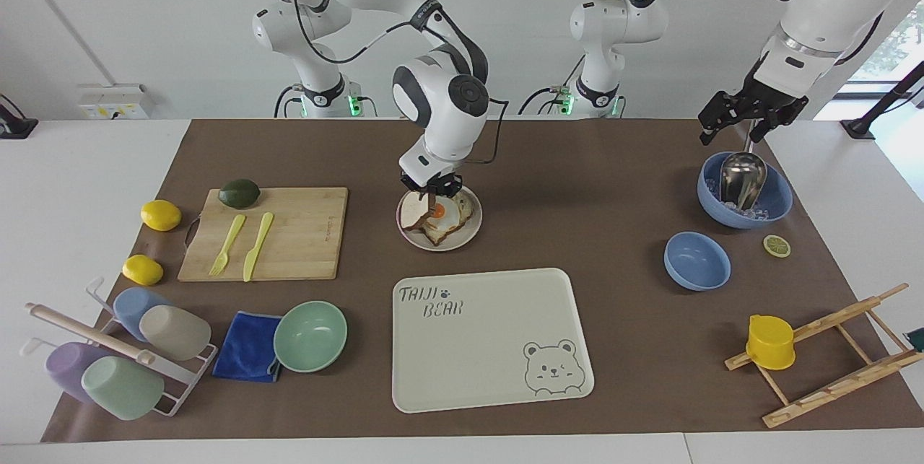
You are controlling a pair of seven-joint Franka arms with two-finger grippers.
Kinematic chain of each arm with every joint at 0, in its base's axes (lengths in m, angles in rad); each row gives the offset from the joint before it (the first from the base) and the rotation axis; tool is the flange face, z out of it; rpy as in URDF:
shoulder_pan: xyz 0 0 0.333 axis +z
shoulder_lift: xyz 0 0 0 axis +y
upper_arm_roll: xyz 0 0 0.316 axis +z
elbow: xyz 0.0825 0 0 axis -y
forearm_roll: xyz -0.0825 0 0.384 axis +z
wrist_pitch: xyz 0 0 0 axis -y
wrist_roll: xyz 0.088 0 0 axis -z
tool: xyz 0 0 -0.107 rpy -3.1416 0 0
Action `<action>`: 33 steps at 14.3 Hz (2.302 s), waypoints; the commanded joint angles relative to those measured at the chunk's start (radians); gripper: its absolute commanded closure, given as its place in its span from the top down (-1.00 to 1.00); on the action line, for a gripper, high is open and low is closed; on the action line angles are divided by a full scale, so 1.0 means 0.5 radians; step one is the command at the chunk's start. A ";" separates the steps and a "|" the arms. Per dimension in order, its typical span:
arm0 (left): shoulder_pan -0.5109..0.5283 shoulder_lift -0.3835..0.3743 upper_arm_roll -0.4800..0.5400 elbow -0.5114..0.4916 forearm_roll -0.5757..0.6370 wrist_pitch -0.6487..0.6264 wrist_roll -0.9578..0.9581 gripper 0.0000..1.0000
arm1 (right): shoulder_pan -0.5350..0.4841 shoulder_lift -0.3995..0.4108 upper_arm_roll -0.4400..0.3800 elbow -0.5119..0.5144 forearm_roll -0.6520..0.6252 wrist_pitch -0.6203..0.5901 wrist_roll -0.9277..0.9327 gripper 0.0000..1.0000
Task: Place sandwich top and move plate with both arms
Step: 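Carry the bread slice over the plate and lower it onto the egg toast, then open the right gripper and withdraw while the left gripper reaches toward the plate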
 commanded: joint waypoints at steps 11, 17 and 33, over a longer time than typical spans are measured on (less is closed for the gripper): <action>0.056 -0.062 -0.009 -0.077 0.036 0.022 0.018 1.00 | -0.018 -0.030 0.108 -0.103 0.137 0.260 0.175 -1.00; 0.060 -0.062 -0.009 -0.077 0.036 0.019 0.009 1.00 | -0.024 -0.033 0.115 -0.067 0.113 0.174 0.172 -1.00; 0.056 -0.087 -0.012 -0.144 0.036 0.044 0.012 1.00 | -0.156 -0.119 0.115 0.019 0.303 0.439 0.209 1.00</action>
